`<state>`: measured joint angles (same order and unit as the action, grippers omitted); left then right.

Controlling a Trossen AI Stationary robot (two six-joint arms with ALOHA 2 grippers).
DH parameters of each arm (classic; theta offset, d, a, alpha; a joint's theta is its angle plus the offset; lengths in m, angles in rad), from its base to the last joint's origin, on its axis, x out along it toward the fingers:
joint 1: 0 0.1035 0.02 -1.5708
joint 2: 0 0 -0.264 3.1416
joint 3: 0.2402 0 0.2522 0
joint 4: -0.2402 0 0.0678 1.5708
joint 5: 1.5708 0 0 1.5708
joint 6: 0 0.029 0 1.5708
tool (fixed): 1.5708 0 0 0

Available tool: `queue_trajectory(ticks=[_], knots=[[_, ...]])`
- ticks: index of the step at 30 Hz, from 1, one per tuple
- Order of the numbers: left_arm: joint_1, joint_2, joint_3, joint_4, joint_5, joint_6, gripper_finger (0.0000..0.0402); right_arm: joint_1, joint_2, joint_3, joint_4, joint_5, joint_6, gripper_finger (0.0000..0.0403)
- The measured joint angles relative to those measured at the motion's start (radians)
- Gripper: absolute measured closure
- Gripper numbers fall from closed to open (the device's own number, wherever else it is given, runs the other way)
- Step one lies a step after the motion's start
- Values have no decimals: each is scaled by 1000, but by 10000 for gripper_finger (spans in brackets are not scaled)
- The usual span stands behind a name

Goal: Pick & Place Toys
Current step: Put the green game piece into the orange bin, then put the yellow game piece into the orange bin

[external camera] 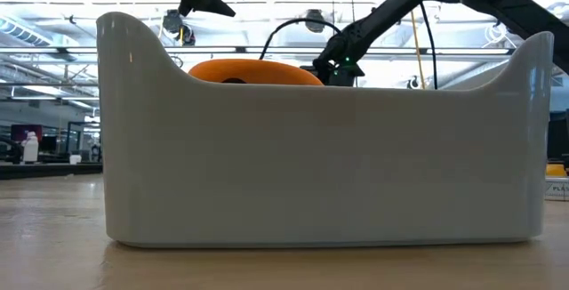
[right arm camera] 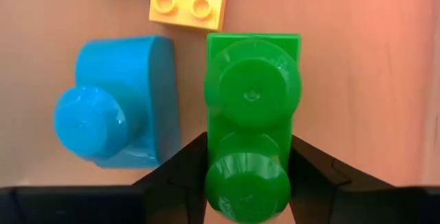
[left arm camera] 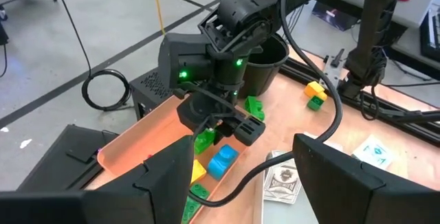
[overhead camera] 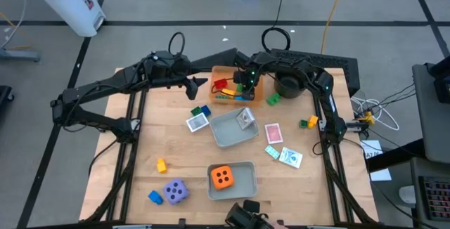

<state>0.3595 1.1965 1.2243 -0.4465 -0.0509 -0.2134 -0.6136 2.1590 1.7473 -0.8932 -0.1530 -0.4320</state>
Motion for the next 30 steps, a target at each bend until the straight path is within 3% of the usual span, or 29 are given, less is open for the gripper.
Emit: queue_trajectory(ticks=[10, 20, 30], knots=[[0, 0, 0, 0, 2, -17, 147, 0, 0, 0, 0, -9, -11, 247], [0, 0, 0, -5, 2, -31, 147, 0, -5, 0, -8, -26, -26, 196], [-3, -51, 1, -180, 62, -32, 147, -1, -139, 0, 31, -32, 0, 182]])
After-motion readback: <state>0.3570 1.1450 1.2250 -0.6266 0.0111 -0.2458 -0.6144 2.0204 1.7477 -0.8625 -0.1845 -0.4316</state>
